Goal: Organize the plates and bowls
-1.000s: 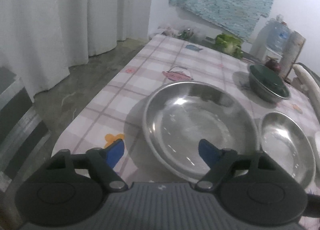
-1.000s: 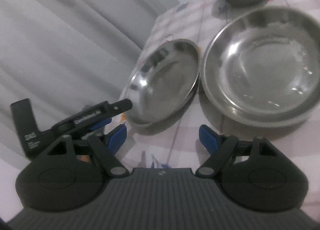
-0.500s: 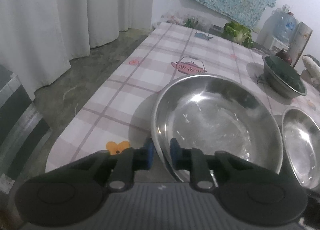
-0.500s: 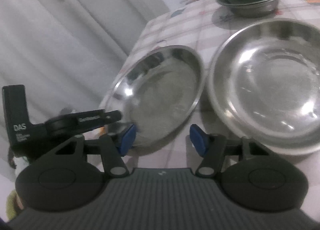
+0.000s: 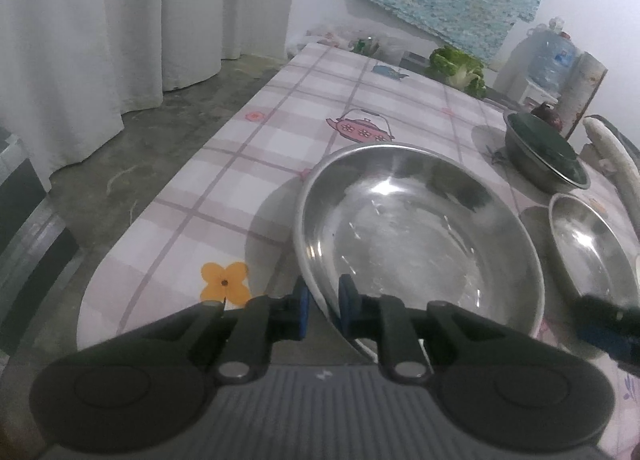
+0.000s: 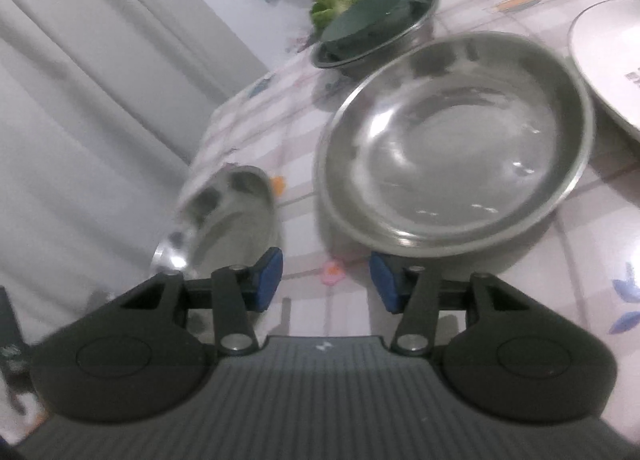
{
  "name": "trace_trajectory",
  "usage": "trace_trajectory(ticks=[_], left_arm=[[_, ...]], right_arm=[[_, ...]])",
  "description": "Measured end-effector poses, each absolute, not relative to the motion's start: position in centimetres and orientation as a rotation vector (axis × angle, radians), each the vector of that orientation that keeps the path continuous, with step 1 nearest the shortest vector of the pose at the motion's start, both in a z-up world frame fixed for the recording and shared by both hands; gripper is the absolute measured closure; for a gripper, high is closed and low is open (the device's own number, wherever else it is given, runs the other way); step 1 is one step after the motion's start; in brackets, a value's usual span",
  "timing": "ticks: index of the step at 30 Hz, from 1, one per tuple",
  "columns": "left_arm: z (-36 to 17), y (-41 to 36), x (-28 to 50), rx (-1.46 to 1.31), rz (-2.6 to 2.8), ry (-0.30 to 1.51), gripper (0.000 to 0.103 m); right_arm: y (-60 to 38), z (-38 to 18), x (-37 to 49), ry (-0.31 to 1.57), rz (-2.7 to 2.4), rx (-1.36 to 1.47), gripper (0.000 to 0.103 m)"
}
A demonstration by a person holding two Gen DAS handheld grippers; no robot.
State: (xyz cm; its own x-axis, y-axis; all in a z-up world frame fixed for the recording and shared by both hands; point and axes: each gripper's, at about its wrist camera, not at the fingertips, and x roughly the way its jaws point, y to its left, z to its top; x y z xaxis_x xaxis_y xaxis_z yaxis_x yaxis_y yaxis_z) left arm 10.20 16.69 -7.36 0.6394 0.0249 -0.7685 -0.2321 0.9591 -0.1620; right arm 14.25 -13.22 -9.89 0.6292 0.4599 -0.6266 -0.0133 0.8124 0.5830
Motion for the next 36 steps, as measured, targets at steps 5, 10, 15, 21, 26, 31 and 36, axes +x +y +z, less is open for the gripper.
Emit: trace_trajectory(ticks=[5, 10, 15, 21, 26, 31, 36], left_arm=[[-7.3, 16.5, 9.8, -0.270, 0.148, 0.857, 0.087], [-7.1, 16.3, 8.9, -0.287, 0.131, 0.852, 0.086], [-7.0, 15.7, 7.8, -0.285, 0.108, 0.857, 0.086], [-6.8, 14.7, 5.9, -0.276, 0.068, 0.865, 0.084], [-6.4, 13.7, 4.0, -0.246, -0.001, 0.885, 0.084], [-6.4, 12.8, 2.1, -0.228, -0.057, 0.917, 0.080], [-5.9, 12.2, 1.2, -0.159, -0.043, 0.895, 0.071]], right_arm=[[-10.6, -9.4, 15.4, 0.885, 0.376, 0.550, 0.043], [-7.7, -9.4, 16.5, 0.884, 0.409, 0.449, 0.043], [-7.3, -10.2, 17.2, 0.900, 0.360, 0.399, 0.071], [-8.4, -10.8, 16.3, 0.935, 0.375, 0.427, 0.090], [-10.4, -10.7, 14.0, 0.968, 0.407, 0.418, 0.090], [-11.9, -9.9, 11.2, 0.972, 0.426, 0.356, 0.088], [-12.3, -8.8, 9.6, 0.919, 0.398, 0.271, 0.085]])
